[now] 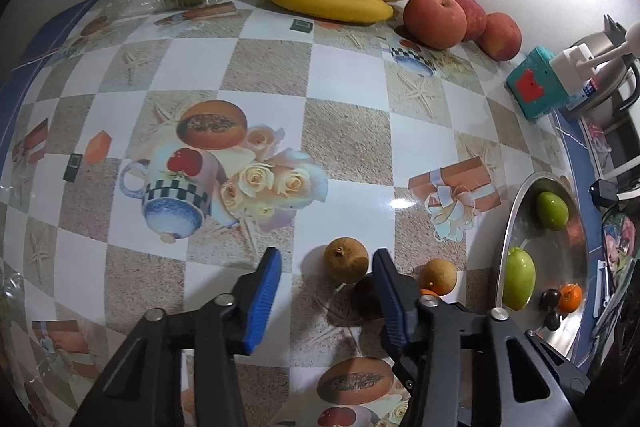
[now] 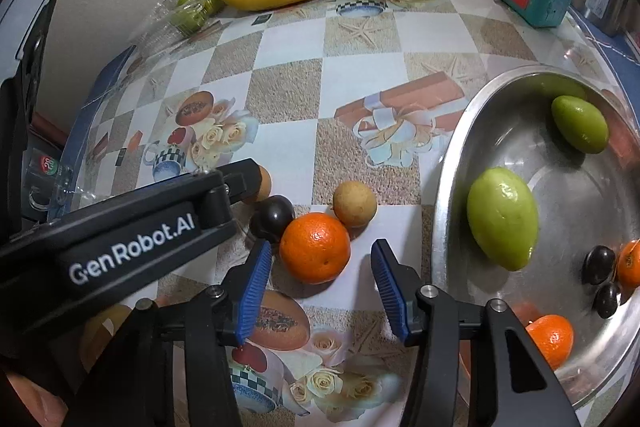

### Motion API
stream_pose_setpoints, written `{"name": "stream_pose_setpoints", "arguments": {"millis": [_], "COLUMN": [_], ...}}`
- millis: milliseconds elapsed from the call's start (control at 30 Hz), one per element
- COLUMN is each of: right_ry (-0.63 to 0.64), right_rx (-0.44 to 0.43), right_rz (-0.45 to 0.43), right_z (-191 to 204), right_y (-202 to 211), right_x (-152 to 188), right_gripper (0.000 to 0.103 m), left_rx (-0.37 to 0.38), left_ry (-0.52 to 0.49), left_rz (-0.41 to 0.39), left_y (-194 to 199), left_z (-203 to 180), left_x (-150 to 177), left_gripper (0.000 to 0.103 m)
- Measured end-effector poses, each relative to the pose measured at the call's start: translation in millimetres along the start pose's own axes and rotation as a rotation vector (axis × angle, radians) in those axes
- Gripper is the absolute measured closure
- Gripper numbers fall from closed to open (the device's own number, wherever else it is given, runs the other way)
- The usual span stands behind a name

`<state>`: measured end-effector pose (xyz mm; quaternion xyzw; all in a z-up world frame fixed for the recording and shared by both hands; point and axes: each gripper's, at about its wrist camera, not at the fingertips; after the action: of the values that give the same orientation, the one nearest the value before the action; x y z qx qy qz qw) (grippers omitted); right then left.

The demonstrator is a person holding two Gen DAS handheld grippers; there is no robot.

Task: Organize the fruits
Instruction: 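Close the left tool on a small brown fruit while the right tool grasps an orange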

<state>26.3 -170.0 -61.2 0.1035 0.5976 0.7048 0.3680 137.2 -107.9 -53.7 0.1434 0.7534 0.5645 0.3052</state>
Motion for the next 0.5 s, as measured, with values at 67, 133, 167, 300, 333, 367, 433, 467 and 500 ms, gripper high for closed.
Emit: {"name": "stream_pose_setpoints", "arguments": {"millis": [67,133,167,300,333,367,433,467,500], "right_ry": [-0.001,-0.008,-0.011,-0.011,-0.011,-0.012,-0.014,-0.016,-0.019], "right_rx": [0.003,-0.005,-0.008,-0.009,-0.01,-0.013,-0.015,-0.017,-0.019], "right_rz": [0.005,0.007,0.008,0.01,0.012,0.013,0.014,0.014,0.016], "right_z": [-0.6,-1.6,-2.1,-1.9,-1.8,-1.8,-2.3,-2.1,-2.5], "right_y": [-1.7,-2.8,-2.8,-3.5,-3.7,-4.1,-4.0,-4.7,-4.9], "right_x": [-0.6,-0.9,-1.2,-1.2,-1.1,-1.2,-0.9,-1.0,-1.0], "right_gripper": [0.055,0.057,0.057,0.057,0.057,0.057,0.057,0.057,0.057], "left_rx": [0.004,0.008,0.008,0.026,0.031,0.029,0.028,0.027,0.028], "left_ry": [-0.004,-0.005,0.0,0.013,0.015,0.015,0.013,0.013,0.016], "left_rz": [0.004,0.005,0.004,0.008,0.009,0.007,0.005,0.004,0.003], "left_y": [-2.0,-3.6,-4.7,-9.8,-10.4,-10.6,-9.5,-9.0,-8.6], "left_z": [-2.1,-3.6,-3.9,-4.8,-5.0,-5.8,-6.2,-6.2,-5.4], "left_x": [0.1,-0.1,-0.2,-1.1,-1.2,-1.3,-1.2,-0.9,-0.6], "left_gripper": [0.056,0.06,0.06,0.07,0.071,0.071,0.075,0.075,0.075]}}
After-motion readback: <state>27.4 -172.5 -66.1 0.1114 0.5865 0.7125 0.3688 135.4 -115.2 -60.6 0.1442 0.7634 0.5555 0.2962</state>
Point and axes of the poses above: each gripper's, at about its wrist camera, not at the fingertips, and y roughly against the way its jaws point, z to its left, x to its underside, and after that the axes turned 7 degrees about -y, right-handed
